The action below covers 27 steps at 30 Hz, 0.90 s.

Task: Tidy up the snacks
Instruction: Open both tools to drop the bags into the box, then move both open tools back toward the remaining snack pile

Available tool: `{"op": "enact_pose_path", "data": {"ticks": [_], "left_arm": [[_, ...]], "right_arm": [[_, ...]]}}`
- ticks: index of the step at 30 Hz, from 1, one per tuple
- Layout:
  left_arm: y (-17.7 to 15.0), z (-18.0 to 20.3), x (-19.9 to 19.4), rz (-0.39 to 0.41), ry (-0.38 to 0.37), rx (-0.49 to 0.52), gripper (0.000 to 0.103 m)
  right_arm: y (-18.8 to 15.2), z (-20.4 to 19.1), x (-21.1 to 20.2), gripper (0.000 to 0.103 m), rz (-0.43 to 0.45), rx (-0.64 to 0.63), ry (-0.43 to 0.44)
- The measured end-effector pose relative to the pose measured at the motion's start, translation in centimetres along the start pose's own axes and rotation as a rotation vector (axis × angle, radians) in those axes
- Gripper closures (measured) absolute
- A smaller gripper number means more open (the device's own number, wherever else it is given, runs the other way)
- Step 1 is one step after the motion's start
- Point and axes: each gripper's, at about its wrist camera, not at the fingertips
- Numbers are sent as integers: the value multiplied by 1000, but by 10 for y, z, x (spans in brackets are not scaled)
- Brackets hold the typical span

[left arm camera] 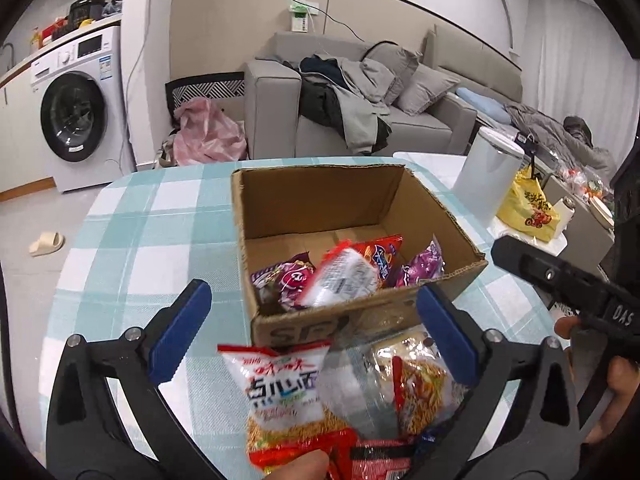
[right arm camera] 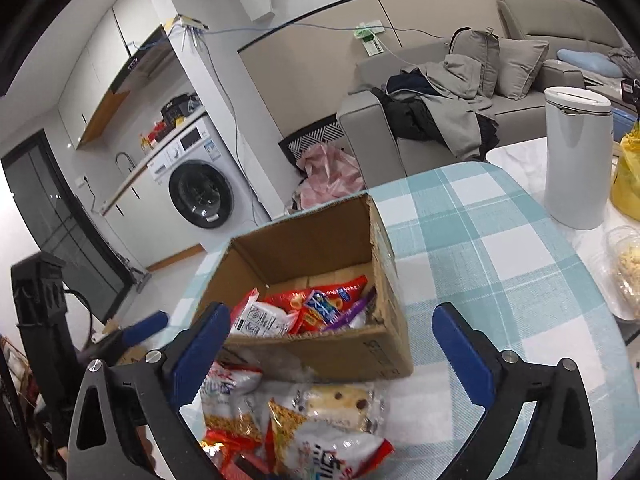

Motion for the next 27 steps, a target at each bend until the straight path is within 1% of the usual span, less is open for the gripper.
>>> {"op": "enact_pose_path", "data": {"ticks": [8, 14, 17, 19, 27], "left_arm": [[-26, -13, -26, -18, 35, -22, 1], [-43, -21, -38, -32, 52, -43, 1], [-51, -24, -40, -43, 55, -54, 1], [-59, -27, -40, -62, 38, -59, 1], [-78, -26, -39, -100, 50, -66, 1]], "right_arm": [[-21, -6, -5, 0, -90, -81, -32], [-30, -10, -1, 0, -143, -102, -36], [-34, -14, 0, 0, -167, -114, -30], [-38, -16, 2, 0, -183, -120, -29], [-56, -21, 9, 0, -241, -146, -27]]}}
Point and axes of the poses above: each gripper's, at about its wrist camera, not at the fingertips, and x roughly the way its jaws point, z to its right, y to its top, and after that the axes turned 11 degrees about -z, right-handed
